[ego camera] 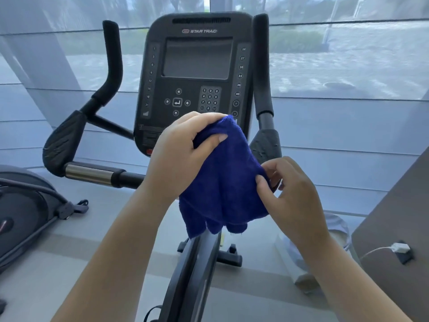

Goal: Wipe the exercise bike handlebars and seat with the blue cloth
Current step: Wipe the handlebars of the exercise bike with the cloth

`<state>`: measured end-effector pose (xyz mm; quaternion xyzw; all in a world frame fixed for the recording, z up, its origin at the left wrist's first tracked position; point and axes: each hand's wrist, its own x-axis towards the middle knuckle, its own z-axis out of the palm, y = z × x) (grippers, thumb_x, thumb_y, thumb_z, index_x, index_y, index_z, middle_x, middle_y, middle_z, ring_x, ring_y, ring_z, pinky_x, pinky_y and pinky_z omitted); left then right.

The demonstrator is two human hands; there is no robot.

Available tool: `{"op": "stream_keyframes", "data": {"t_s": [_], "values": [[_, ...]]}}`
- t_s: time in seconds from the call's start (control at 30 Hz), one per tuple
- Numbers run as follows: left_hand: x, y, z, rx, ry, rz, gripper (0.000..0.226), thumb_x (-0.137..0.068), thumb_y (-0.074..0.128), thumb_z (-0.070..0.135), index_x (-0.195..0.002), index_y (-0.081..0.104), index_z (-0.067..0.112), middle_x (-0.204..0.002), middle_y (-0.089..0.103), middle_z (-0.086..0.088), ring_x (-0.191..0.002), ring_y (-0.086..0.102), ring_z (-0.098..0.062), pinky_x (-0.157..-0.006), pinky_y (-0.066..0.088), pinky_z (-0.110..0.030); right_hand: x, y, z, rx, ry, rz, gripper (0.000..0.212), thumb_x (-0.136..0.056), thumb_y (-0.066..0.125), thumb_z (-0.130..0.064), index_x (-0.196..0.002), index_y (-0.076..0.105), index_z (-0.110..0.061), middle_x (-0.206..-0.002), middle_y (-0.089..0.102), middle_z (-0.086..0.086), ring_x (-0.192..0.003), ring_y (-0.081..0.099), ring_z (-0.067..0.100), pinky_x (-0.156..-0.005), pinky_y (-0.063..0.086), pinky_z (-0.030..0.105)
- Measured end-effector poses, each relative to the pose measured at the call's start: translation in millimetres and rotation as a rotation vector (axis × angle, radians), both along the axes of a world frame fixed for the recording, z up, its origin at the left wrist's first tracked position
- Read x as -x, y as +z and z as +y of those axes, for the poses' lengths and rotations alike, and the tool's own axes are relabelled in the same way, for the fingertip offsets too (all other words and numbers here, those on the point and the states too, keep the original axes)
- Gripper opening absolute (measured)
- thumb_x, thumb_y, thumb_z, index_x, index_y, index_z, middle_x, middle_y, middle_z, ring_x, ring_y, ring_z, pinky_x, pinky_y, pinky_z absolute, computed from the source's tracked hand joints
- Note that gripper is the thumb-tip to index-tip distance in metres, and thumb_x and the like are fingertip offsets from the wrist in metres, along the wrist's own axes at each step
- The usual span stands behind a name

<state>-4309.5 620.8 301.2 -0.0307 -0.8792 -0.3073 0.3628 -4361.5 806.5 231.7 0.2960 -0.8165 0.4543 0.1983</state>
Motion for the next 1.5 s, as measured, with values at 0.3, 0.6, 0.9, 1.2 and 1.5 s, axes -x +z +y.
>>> {"op": "stream_keyframes", "data": {"t_s": [0.3,0.6,0.9,1.2,1.5], "values": [[29.6,-27.4,-20.9,0.041,0.045,-0.154,0.024,-0.093,0.057,0.03,-0.116,0.064,0.023,-0.099,0.066,0.009,-0.091,0.057,-0.007,-0.08,0.044,-0.024,10.2,-2.7,2.2,-0.057,-0.094,0.049,0.005,-0.085,0.061,-0.013,-0.086,0.06,-0.018,-0.079,0.054,-0.009,-0.069,0.051,0.01,-0.064,0.04,0.013],[37.3,-42.6,-10.8,0.054,0.081,-0.194,0.021,-0.094,0.054,0.032,-0.111,0.062,0.023,-0.101,0.063,0.01,-0.092,0.056,-0.01,-0.08,0.044,-0.029,40.0,8.2,15.4,-0.095,-0.151,0.046,0.011,-0.09,0.059,-0.014,-0.094,0.067,-0.02,-0.086,0.058,-0.008,-0.073,0.052,0.01,-0.072,0.042,0.021],[36.6,-49.9,-11.7,0.141,0.111,-0.212,0.027,-0.095,0.047,0.04,-0.115,0.058,0.026,-0.098,0.061,0.009,-0.09,0.055,-0.014,-0.076,0.046,-0.036,-9.8,29.5,-21.1,-0.081,-0.057,0.224,0.037,-0.093,0.047,-0.025,-0.127,0.056,-0.012,-0.121,0.056,0.002,-0.114,0.05,0.019,-0.102,0.035,0.026],[11.6,-83.4,-35.4,0.167,0.251,-0.209,0.06,-0.098,0.013,0.043,-0.094,0.066,0.015,-0.084,0.066,0.001,-0.082,0.06,-0.02,-0.068,0.047,-0.036,-4.7,-4.8,-67.1,-0.635,-0.215,0.19,0.069,-0.087,0.027,-0.067,-0.136,0.051,-0.026,-0.15,0.039,0.008,-0.141,0.029,0.028,-0.116,0.011,0.052],[-0.7,-97.0,-37.6,0.424,0.304,-0.01,0.039,-0.099,0.02,0.024,-0.063,0.031,0.02,-0.056,0.032,0.007,-0.055,0.029,-0.02,-0.059,0.025,-0.031,-6.1,-10.8,-51.2,-0.626,-0.173,0.281,0.057,-0.079,0.044,-0.066,-0.113,0.065,-0.027,-0.14,0.051,0.003,-0.137,0.037,0.026,-0.113,0.016,0.058]]}}
